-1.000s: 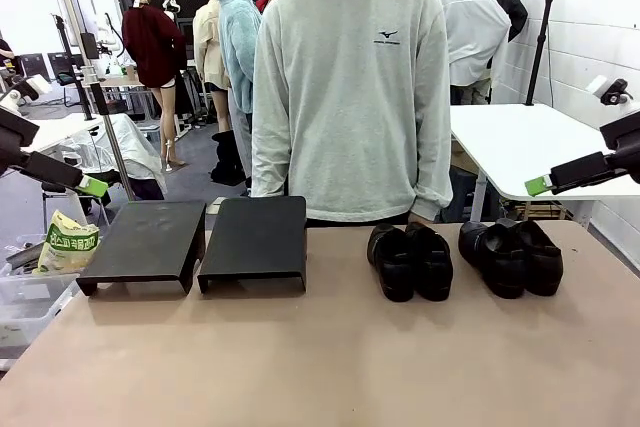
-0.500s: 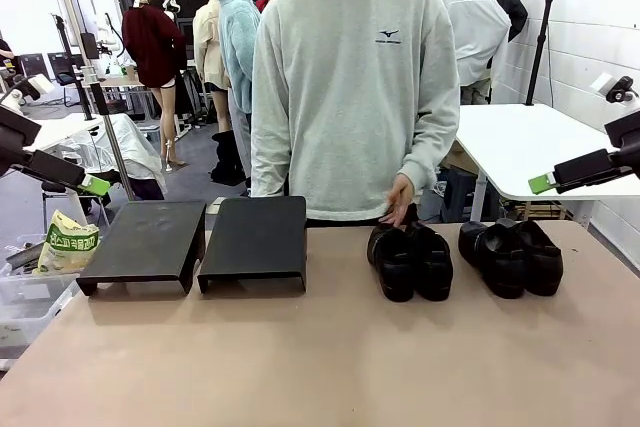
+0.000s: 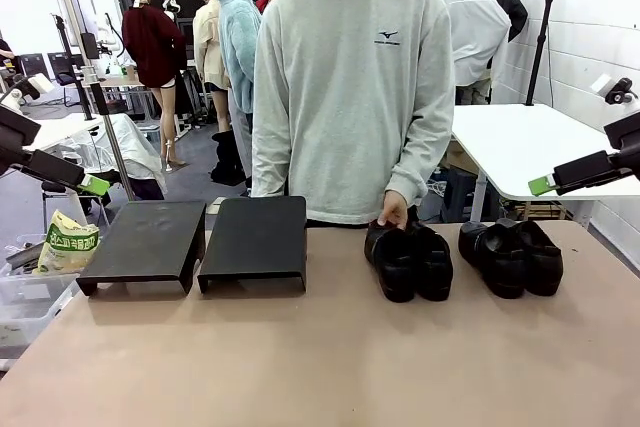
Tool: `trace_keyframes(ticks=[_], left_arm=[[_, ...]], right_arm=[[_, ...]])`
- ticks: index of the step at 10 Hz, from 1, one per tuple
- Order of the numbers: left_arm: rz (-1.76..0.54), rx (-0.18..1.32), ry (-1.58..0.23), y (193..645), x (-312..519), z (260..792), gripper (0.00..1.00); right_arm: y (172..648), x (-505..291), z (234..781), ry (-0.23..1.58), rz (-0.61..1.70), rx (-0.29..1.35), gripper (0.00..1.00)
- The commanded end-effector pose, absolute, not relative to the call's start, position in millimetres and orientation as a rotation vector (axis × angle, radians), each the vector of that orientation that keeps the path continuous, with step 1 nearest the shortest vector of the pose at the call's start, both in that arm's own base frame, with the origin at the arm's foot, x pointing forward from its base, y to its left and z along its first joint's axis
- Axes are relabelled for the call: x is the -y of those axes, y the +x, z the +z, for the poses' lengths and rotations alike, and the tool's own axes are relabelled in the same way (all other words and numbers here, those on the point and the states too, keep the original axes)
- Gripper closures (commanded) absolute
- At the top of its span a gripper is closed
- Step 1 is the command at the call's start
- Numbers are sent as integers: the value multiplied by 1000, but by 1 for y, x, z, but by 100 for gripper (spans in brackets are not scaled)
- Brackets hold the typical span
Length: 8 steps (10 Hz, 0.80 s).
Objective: Organize the shoes by placing them on the stand.
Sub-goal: Pick up one Shoe and place it in the middle of the table.
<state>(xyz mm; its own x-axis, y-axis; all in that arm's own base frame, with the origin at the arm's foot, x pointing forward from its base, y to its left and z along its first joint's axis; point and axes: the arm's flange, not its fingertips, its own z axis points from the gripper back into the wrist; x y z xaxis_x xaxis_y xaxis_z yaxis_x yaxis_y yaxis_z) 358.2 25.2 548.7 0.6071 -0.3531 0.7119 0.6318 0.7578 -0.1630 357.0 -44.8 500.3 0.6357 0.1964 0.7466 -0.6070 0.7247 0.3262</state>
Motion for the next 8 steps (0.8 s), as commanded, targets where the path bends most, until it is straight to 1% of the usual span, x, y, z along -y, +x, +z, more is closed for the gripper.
trace_keyframes(ticks=[1,8], left_arm=[[-614,718,-429,358,-28,548,0],[-614,718,-429,358,-28,548,0]], right_arm=[[361,46,499,616,510,758,0],[361,46,499,616,510,758,0]])
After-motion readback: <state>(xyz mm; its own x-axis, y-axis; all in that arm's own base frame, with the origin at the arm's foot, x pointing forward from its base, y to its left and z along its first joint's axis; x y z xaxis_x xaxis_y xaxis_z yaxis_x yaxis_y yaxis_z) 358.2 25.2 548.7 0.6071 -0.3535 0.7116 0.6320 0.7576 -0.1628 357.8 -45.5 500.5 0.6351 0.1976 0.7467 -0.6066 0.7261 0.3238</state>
